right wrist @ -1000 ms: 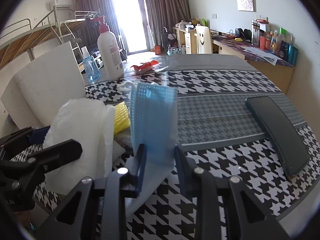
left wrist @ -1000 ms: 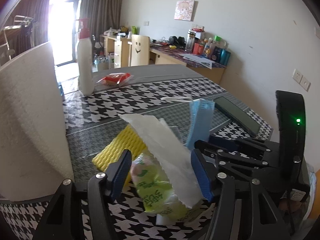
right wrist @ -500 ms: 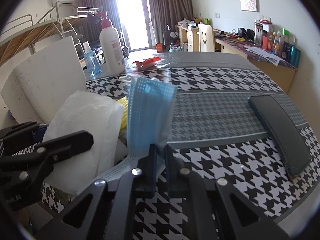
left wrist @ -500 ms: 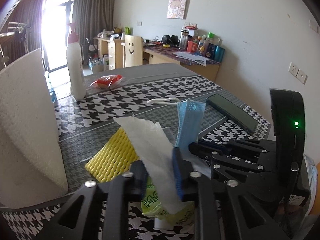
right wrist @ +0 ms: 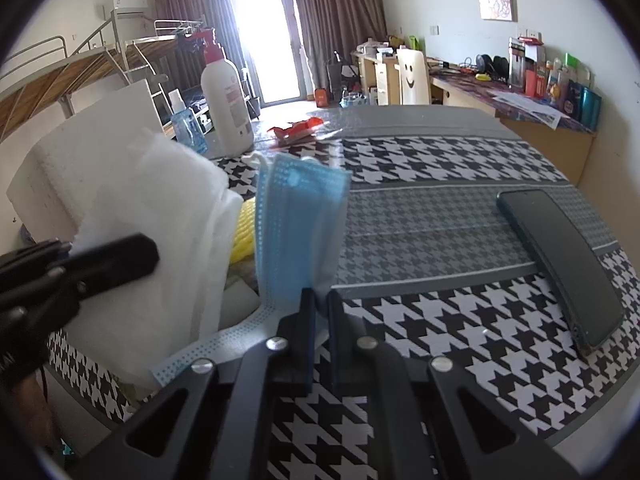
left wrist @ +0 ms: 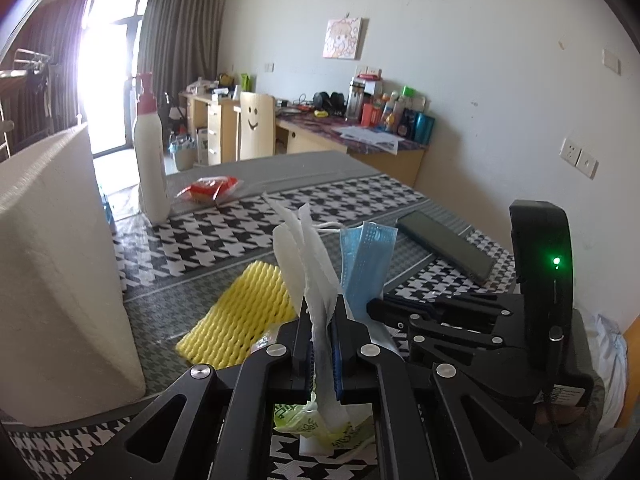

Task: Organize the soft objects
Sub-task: 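Close the left gripper on the white tissue while the right gripper closes on the blue mask, then lift the white tissue with the left tool while the right tool lifts the blue mask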

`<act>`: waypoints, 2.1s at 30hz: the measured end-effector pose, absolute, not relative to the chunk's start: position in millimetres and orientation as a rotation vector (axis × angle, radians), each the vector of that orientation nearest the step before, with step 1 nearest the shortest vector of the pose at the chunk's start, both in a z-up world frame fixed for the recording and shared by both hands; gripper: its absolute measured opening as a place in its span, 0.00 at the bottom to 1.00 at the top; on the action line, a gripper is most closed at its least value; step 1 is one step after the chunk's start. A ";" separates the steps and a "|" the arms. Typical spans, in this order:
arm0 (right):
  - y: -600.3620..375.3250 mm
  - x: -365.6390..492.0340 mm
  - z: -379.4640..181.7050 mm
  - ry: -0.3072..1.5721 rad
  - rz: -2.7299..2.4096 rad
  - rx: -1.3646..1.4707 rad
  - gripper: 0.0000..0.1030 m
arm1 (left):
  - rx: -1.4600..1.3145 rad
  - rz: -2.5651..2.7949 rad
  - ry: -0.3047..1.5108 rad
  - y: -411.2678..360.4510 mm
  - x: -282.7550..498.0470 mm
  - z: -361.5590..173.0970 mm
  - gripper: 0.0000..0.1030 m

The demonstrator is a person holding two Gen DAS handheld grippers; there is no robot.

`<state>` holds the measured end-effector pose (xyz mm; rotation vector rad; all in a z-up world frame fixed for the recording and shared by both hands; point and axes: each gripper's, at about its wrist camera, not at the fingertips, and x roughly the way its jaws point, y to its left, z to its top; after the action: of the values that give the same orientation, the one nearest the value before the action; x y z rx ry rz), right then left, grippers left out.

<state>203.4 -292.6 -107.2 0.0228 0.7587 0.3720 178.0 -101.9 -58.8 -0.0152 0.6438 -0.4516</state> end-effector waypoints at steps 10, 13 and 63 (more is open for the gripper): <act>-293.6 194.5 -90.6 0.712 0.367 0.027 0.07 | -0.040 -0.446 0.597 -88.1 166.6 -43.9 0.07; -292.8 191.4 -85.7 0.698 0.366 0.023 0.07 | -0.052 -0.434 0.589 -82.2 163.3 -41.3 0.07; -289.5 153.2 -46.0 0.582 0.405 0.042 0.07 | -0.038 -0.213 0.740 -44.6 150.6 -81.2 0.59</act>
<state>153.2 -289.5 -46.0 0.0421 0.5819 0.4050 150.6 -44.6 -81.2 -0.0381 0.7400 -0.2130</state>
